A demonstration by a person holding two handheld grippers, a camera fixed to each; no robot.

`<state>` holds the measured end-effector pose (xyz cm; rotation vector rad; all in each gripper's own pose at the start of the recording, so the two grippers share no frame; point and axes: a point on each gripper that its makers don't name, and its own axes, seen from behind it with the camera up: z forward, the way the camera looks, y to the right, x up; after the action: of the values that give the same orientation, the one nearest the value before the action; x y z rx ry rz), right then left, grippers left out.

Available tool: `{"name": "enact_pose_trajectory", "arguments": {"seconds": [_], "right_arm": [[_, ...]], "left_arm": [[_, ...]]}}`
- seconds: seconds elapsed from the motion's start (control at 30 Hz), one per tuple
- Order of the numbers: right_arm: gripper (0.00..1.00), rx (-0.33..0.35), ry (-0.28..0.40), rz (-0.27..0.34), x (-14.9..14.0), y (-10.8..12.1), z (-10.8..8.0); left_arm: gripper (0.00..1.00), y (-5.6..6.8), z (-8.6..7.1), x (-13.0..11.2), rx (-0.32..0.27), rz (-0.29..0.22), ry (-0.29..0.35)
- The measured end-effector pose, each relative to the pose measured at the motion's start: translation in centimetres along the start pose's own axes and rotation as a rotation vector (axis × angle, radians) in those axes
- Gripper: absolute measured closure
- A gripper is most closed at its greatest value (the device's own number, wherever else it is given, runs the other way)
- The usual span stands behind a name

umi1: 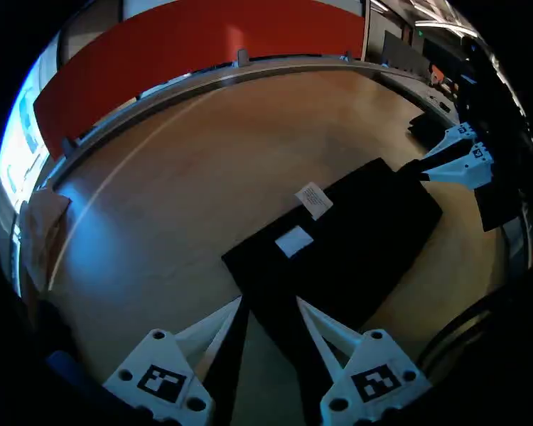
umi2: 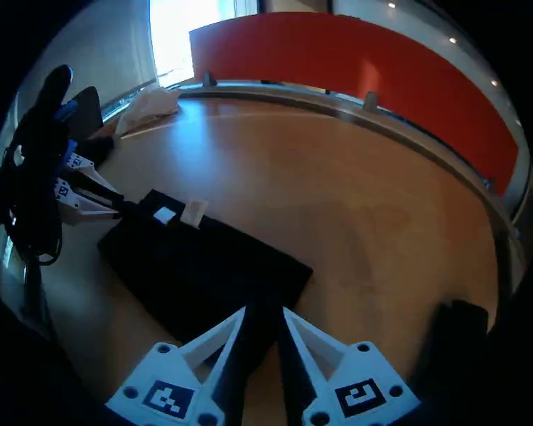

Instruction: Fold towel

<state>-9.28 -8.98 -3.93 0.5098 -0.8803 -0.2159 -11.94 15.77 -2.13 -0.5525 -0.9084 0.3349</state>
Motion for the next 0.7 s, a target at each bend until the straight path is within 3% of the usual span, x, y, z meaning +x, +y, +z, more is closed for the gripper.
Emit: {"name": "enact_pose_trajectory", "arguments": {"seconds": [0.37, 0.63, 0.7], "right_arm": [[0.54, -0.075, 0.002, -0.03, 0.4, 1.9, 0.9], [0.37, -0.106, 0.02, -0.041, 0.9, 2.7, 0.9], [0.28, -0.112, 0.028, -0.04, 1.0, 2.8, 0.8]], "left_arm": [[0.47, -1.5, 0.7, 0.3, 0.06, 0.024, 0.004], [0.4, -2.5, 0.9, 0.8, 0.089, 0.003, 0.008], [0.4, -2.7, 1.0, 0.9, 0.095, -0.004, 0.008]]}}
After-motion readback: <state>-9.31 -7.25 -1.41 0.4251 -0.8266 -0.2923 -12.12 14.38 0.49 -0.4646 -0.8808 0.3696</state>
